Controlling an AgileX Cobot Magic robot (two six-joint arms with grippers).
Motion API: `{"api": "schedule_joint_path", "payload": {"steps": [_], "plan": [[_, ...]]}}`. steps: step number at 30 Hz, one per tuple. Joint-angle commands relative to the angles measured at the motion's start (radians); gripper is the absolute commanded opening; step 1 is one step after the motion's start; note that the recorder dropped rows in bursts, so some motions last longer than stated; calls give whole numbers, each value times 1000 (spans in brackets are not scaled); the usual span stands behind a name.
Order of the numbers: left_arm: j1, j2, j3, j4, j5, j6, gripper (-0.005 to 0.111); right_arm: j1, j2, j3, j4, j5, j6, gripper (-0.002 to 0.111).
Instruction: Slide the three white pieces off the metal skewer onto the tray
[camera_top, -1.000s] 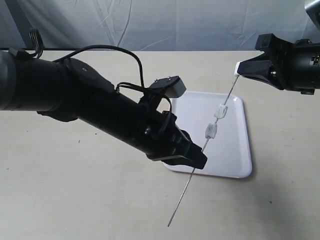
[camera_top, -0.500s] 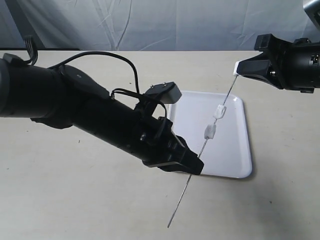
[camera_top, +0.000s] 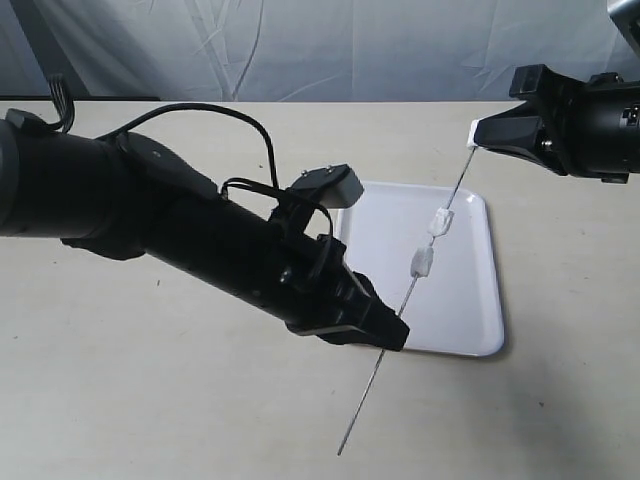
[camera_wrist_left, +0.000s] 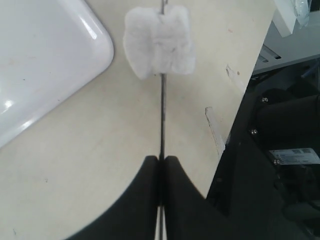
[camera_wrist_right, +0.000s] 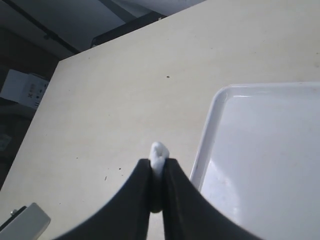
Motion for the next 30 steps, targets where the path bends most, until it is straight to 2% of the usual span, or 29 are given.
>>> {"api": "schedule_joint_path", "payload": {"steps": [1, 11, 19, 21, 23, 25, 30], "plan": [[-14, 3, 22, 69, 56, 7, 0, -14, -4, -23, 52, -66, -12, 12], [-12, 3, 22, 60, 50, 16, 0, -14, -4, -23, 40, -50, -12, 13], [1, 3, 22, 76, -33, 16, 0, -14, -4, -23, 2, -36, -8, 13], [19, 3, 22, 76, -35, 16, 0, -14, -4, -23, -2, -28, -8, 19], [30, 3, 22, 74, -35, 16, 0, -14, -4, -23, -2, -12, -1, 31], [32, 3, 13, 79, -35, 16, 0, -14, -4, -23, -2, 0, 11, 38], [32, 3, -26, 75, -33, 12, 0, -14, -4, -23, -4, 15, 13, 26]]}}
